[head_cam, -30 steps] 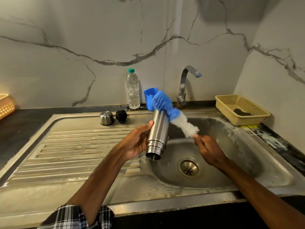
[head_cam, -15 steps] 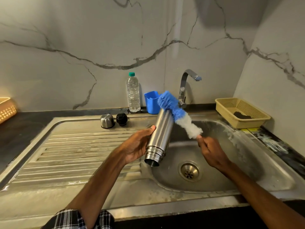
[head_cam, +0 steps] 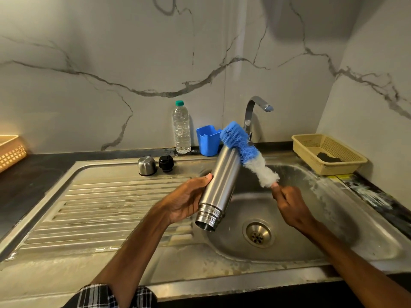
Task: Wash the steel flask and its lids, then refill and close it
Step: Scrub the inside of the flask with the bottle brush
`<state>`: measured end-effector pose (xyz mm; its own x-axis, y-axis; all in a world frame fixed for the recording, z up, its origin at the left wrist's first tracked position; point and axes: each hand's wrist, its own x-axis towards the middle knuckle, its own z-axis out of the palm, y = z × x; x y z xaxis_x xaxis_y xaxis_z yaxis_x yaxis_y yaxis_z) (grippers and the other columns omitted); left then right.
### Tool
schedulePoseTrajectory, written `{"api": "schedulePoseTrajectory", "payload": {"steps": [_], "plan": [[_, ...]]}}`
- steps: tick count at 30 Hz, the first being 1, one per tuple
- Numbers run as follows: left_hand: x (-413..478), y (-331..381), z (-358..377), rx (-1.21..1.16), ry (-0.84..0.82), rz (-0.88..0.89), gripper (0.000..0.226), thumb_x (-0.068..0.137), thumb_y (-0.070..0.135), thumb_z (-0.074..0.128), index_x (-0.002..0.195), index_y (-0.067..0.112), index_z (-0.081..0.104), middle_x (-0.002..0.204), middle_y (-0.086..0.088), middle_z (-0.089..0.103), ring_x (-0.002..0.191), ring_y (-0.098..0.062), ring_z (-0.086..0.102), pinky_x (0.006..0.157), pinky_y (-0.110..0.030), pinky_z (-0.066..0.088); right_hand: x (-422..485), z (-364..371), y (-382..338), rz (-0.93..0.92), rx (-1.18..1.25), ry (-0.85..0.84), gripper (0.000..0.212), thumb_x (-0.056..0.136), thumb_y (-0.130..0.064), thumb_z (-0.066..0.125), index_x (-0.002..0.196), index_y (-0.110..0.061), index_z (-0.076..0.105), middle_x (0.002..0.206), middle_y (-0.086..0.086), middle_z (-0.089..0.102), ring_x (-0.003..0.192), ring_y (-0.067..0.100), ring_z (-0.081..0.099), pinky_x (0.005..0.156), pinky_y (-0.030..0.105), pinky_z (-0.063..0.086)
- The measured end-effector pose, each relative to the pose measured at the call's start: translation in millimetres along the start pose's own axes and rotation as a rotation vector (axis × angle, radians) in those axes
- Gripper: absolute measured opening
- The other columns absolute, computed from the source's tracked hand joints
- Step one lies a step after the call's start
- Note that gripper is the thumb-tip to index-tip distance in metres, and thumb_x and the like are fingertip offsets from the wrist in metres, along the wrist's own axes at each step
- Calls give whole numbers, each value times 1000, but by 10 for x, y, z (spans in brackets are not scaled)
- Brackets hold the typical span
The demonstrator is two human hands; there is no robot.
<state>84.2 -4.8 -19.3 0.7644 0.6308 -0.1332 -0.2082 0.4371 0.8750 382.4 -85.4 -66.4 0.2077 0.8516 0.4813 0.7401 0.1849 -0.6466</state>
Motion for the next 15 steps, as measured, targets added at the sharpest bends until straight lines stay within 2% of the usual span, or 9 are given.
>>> {"api": "schedulePoseTrajectory", "payload": {"steps": [2, 5, 7, 10, 13, 15], "plan": [[19, -12, -3, -33, -23, -21, 79, 88, 34, 77, 151, 4, 39, 149, -31, 46, 142, -48, 38, 108, -49, 46, -4, 0, -10, -7, -2, 7, 51, 105, -34, 37, 56, -22, 44, 48, -9, 38, 44, 8, 41, 44, 18, 26], [27, -44, 22, -117, -68, -54, 64, 99, 28, 61, 153, 4, 36, 151, -30, 44, 134, -46, 49, 109, -50, 46, -4, 7, 7, 29, -21, -19, 50, 105, -27, 40, 56, -20, 44, 49, -6, 39, 44, 8, 40, 44, 21, 28], [45, -69, 33, -129, -73, -74, 62, 102, 32, 56, 152, 2, 37, 150, -31, 44, 132, -46, 50, 110, -52, 44, 0, 22, 22, 29, -45, -27, 50, 105, -26, 41, 57, -18, 46, 49, -5, 41, 43, 7, 39, 45, 22, 28], [102, -108, 38, -58, -41, -51, 71, 98, 45, 64, 152, 8, 35, 145, -31, 51, 128, -46, 54, 107, -57, 47, -3, 34, 39, -1, -79, -34, 51, 105, -29, 41, 56, -15, 46, 49, -5, 41, 43, 7, 37, 45, 25, 27], [102, -131, 74, 56, 45, -52, 82, 83, 41, 81, 147, 7, 41, 136, -24, 62, 119, -38, 63, 101, -53, 53, -9, 35, 36, -26, -114, -36, 54, 105, -33, 39, 58, -9, 48, 49, 0, 44, 44, 7, 37, 45, 29, 29], [90, -139, 71, 60, 102, -78, 83, 77, 36, 86, 143, 5, 45, 130, -23, 66, 111, -37, 67, 93, -48, 59, -7, 24, 22, -27, -126, -33, 53, 105, -34, 38, 58, -13, 47, 49, -3, 44, 43, 6, 37, 46, 30, 30]]}}
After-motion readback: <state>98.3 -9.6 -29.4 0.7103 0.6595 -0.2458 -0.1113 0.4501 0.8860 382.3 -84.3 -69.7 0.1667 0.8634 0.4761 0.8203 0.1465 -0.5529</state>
